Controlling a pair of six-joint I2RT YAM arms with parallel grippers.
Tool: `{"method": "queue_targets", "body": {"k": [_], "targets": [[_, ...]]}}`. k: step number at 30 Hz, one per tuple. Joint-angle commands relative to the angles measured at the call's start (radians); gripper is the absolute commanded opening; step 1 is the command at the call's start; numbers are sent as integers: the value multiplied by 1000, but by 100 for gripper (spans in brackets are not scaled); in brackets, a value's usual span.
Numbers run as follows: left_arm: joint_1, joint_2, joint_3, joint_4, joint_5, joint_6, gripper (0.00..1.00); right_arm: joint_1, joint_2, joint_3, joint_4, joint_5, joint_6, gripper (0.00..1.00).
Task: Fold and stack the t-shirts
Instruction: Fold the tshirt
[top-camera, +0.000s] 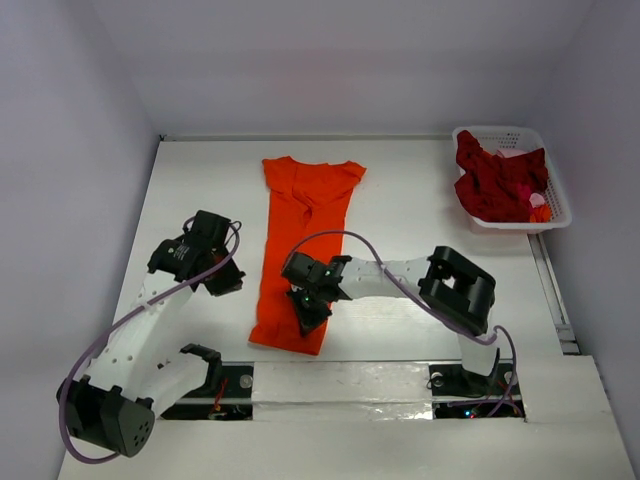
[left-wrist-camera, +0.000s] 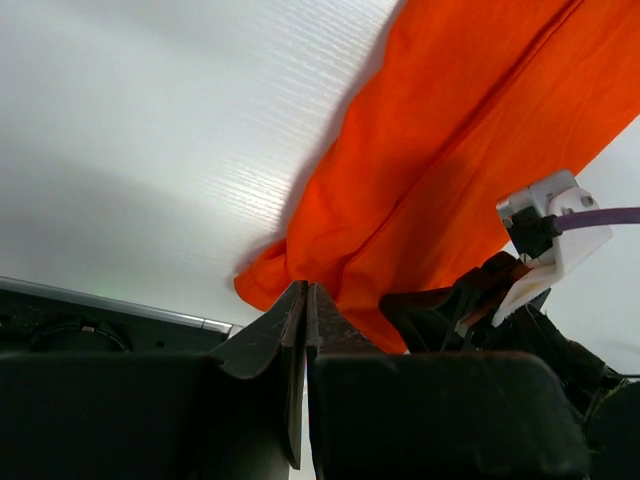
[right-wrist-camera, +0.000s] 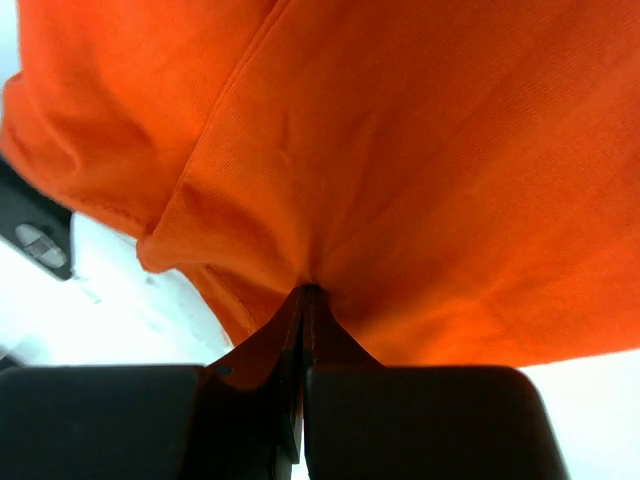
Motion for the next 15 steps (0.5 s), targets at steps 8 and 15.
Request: {"method": "queue_targets", "body": {"k": [8,15], "targets": [[-5,40,127,-70,-10,46,0,15,-71,-222,145,-28,108,0],[-15,36,119,-88,-4,58,0,-20,-137,-295,161,6,169,0]]}}
